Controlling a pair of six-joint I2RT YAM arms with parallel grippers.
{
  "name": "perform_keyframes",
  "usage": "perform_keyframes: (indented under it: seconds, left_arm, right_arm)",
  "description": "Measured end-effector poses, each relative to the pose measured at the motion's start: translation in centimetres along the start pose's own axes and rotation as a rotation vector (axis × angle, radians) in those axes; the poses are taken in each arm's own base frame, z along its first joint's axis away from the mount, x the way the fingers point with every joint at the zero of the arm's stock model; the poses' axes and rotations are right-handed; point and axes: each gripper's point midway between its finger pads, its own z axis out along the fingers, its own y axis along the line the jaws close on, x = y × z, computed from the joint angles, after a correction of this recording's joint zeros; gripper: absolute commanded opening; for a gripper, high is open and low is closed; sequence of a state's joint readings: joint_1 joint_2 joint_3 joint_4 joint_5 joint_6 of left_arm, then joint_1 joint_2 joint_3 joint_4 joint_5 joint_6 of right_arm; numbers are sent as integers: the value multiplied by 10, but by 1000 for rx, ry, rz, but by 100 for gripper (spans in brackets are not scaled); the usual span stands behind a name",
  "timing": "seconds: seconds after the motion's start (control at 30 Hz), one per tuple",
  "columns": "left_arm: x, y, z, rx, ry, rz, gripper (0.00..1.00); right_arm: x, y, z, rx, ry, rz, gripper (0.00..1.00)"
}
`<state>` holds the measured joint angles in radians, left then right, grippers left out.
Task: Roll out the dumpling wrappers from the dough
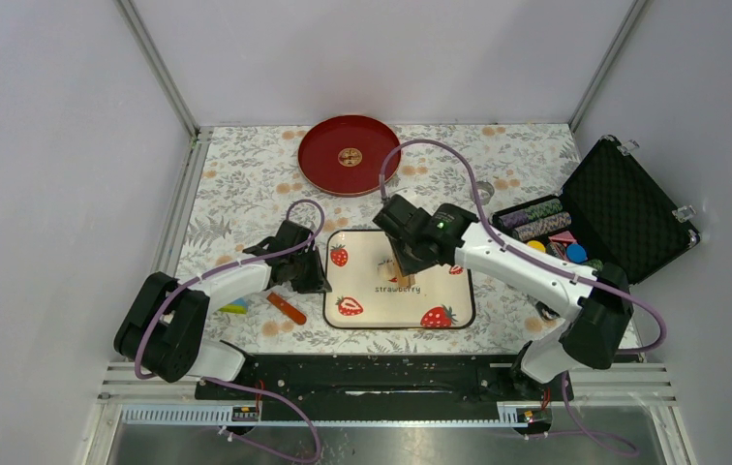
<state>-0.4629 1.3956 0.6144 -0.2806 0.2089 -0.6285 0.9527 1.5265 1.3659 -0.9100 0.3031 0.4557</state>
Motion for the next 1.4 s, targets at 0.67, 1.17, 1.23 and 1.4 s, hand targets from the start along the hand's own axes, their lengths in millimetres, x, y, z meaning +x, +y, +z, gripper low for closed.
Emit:
perform_keyframes:
  seconds: [0.67, 1.17, 1.23, 1.4]
  left_arm:
    - [0, 0, 0, 0, 1, 0, 0]
    - [0, 0, 0, 0, 1, 0, 0]
    - [0, 0, 0, 1, 0, 0, 0]
    - [0, 0, 0, 1, 0, 0, 0]
  right_arm:
    - [-29, -7, -22, -145, 13, 81, 0]
    - [-44, 7, -4, -219, 112, 80, 0]
    - [-44, 7, -2, -211, 131, 75, 0]
    - [-40, 5, 2, -196, 168, 68, 0]
